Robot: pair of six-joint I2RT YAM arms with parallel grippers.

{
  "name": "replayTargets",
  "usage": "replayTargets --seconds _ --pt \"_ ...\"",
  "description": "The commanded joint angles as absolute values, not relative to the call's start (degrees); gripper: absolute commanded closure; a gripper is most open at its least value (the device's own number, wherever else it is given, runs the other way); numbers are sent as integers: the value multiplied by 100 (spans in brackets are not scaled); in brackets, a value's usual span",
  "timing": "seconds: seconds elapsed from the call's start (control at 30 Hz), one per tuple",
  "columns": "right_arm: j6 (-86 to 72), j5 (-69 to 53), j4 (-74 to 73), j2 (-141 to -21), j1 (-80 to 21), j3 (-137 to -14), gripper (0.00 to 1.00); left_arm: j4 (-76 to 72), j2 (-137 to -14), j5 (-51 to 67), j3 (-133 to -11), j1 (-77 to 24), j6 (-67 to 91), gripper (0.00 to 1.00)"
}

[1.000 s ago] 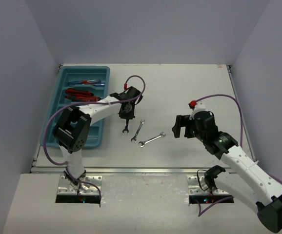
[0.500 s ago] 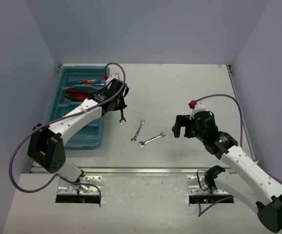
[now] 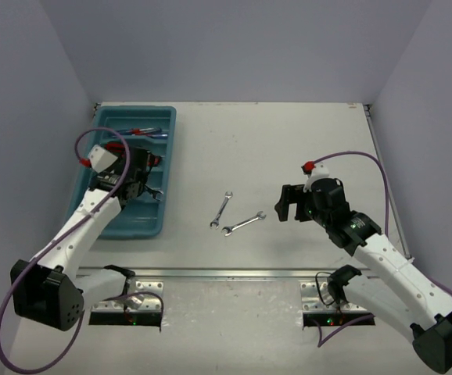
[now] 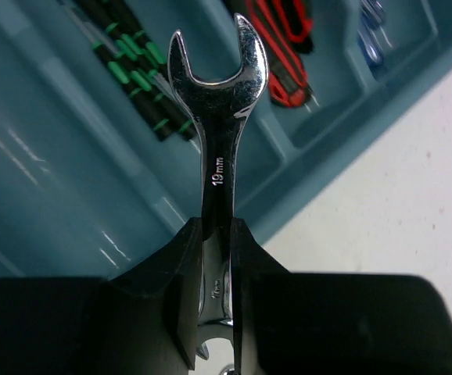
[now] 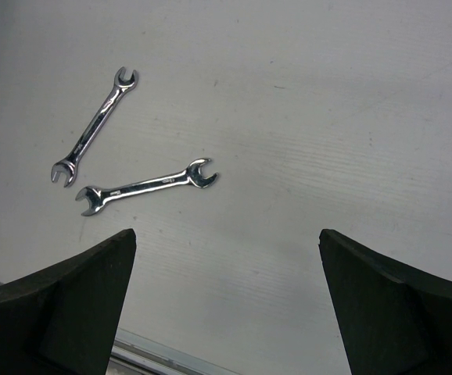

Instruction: Sort the tools into containers

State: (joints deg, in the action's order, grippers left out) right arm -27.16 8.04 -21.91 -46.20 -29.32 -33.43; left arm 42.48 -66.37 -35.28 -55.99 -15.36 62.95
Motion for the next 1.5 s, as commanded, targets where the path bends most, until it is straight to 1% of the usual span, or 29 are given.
replayTargets --seconds 0.0,0.23,0.37,0.5,0.57,0.6,0.67,0.73,0.77,0.8,0.87,0.9,1.0,1.03,1.1,1.13,1.17,1.2,1.27,1.33,1.37,1.43,1.47 --pt "-2693 692 -1945 -4558 -2913 -3350 1 4345 -6032 -3733 -4953 -634 7105 100" --pt "-2689 592 -1891 -4638 -2910 -3348 1 4252 -5390 -3651 -4369 389 6953 100" --pt "-2681 594 -1881 -4679 -2915 -3349 1 3970 -5291 -3613 -3972 528 6937 100" --pt "-2663 515 -1870 -4718 -2918 -3371 1 3821 -5501 -3314 -3832 622 7017 100" --pt "-2663 495 -1857 -4705 -2912 -3399 1 3843 -5603 -3260 -3832 628 7066 96" --pt "-2669 480 -1848 -4702 -2915 -3414 1 3847 -5635 -3227 -3844 627 7054 92" --pt "-2669 421 -1816 -4687 -2915 -3431 1 3844 -5654 -3128 -3870 627 7019 87" --pt "-2689 384 -1775 -4702 -2918 -3466 1 3785 -5595 -2921 -3885 630 6870 76" --pt "-2707 396 -1787 -4732 -2918 -3501 1 3747 -5522 -2839 -3908 627 6782 67" --pt "-2759 459 -1809 -4777 -2918 -3531 1 3732 -5434 -2750 -3928 624 6735 51" --pt "-2850 536 -1834 -4877 -2909 -3557 1 3725 -5262 -2595 -3940 625 6709 13" --pt "-2871 535 -1825 -4938 -2909 -3603 1 3725 -5178 -2553 -3966 632 6673 1" --pt "-2985 530 -1915 -5253 -2918 -3710 1 3878 -4944 -2522 -4177 624 6548 0" --pt "-3035 630 -1985 -5319 -2918 -3801 1 3742 -4898 -2436 -4278 624 6237 0" --pt "-3158 878 -2214 -5437 -2933 -3939 1 3177 -4828 -1762 -4359 615 5413 0" --pt "-3298 1097 -2297 -5511 -2995 -4000 1 2884 -4859 -1506 -4406 594 5036 0" --pt "-3543 1681 -2519 -5608 -3131 -4074 1 2644 -4972 -831 -4531 537 4670 0" --pt "-3724 2066 -2659 -5712 -3235 -4196 1 2639 -5094 -546 -4669 462 4410 0" --pt "-4181 2866 -3022 -6078 -3500 -4368 1 2959 -5410 -511 -5127 4 3981 0" --pt "-4930 3274 -3461 -6496 -3743 -4670 1 3341 -5617 -720 -5555 -654 3568 0" --pt "-5345 3435 -3811 -6724 -3831 -4864 1 3450 -5665 -633 -5697 -946 3427 0" --pt "-6795 3669 -4350 -7018 -4034 -5116 1 3650 -5689 -332 -5965 -1263 3097 0" --pt "-7214 3603 -4553 -7128 -4064 -5183 1 3769 -5672 -227 -6026 -1333 2923 0"
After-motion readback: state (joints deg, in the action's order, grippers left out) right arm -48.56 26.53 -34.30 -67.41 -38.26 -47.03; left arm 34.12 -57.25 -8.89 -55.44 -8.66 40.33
